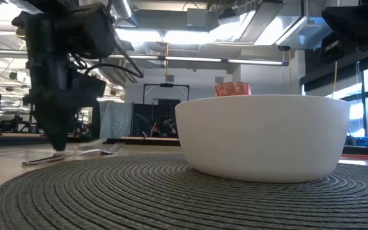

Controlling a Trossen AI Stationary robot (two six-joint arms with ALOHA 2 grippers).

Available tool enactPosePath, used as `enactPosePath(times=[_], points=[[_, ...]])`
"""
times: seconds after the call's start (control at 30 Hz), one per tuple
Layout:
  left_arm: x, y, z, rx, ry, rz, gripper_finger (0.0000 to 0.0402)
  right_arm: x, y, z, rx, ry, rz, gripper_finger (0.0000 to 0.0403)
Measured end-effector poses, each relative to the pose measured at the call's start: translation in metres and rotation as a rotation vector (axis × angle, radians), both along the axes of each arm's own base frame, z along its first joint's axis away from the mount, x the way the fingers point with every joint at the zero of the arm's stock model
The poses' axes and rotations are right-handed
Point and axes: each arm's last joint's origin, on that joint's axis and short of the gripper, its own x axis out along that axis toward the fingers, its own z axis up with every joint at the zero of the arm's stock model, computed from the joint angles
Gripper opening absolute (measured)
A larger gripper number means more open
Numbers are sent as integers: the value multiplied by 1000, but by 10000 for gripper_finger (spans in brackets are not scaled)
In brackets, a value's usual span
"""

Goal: Pick & Place Utensil
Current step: Put the silver spoon into the white bowl

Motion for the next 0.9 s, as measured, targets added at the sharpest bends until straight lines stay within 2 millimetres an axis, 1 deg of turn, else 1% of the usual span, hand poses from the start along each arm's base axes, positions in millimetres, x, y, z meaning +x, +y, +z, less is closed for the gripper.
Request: enactPosePath(times=[0.1, 0.2, 0.27, 0.37, 0.5, 0.6, 0.7, 0.9], points=[[9, -5, 25, 38, -40, -27, 8, 0, 0, -1, 29, 11, 7, 19], [13, -12, 46, 93, 7, -93, 7, 0, 0, -1, 34, 12, 10, 19], [25, -19, 67, 123, -45, -147, 7, 0, 0, -1, 34, 13, 9, 19], [36, -30, 93, 173, -68, -264, 6, 0, 0, -1, 33, 18, 9, 20], [56, -46, 123, 219, -136, -452, 6, 0, 0, -2, 32, 23, 8, 20], [73, -57, 136, 245, -145, -564, 6, 0, 0, -2, 32, 26, 8, 20], [91, -66, 148, 268, -154, -637, 6, 1, 0, -2, 31, 29, 8, 20], [137, -84, 149, 259, -99, -787, 6, 1, 0, -3, 31, 32, 7, 20]])
